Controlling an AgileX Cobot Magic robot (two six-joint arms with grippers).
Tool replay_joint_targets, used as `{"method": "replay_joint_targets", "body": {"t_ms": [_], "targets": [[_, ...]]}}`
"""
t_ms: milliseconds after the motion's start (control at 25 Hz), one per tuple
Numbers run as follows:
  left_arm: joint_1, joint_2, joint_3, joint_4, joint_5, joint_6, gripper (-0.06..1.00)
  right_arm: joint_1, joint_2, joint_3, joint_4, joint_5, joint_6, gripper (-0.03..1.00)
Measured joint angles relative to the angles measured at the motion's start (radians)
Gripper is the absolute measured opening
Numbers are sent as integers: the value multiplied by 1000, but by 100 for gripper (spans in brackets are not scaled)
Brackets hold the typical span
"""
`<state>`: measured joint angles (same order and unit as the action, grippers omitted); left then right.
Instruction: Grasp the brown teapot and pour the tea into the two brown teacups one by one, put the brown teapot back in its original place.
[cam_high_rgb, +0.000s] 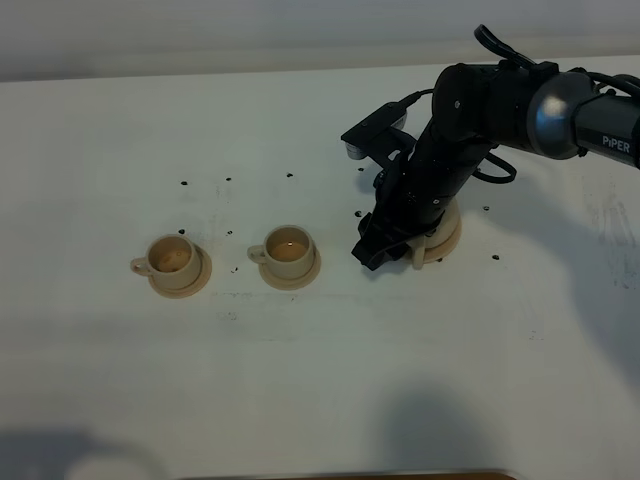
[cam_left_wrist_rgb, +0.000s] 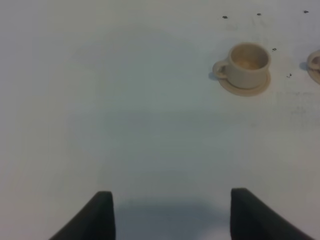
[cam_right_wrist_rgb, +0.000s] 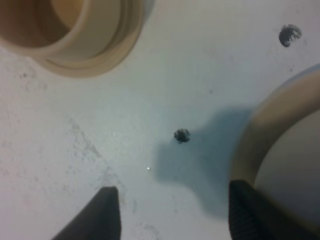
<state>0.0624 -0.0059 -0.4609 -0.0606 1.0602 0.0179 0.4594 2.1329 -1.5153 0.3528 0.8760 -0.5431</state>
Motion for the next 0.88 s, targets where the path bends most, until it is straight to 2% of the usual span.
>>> {"method": "replay_joint_targets", "body": {"t_ms": [360, 560, 680, 880], "targets": [[0, 0, 0, 0, 0, -4, 49, 2, -29, -12, -19, 28, -2, 49], [0, 0, 0, 0, 0, -4, 49, 33, -51, -68, -19, 33, 17, 49], [0, 0, 0, 0, 0, -4, 49, 42, -76, -101, -19, 33, 85, 49], [0, 0, 0, 0, 0, -4, 49, 20, -107, -107, -76, 32, 333, 49]]}}
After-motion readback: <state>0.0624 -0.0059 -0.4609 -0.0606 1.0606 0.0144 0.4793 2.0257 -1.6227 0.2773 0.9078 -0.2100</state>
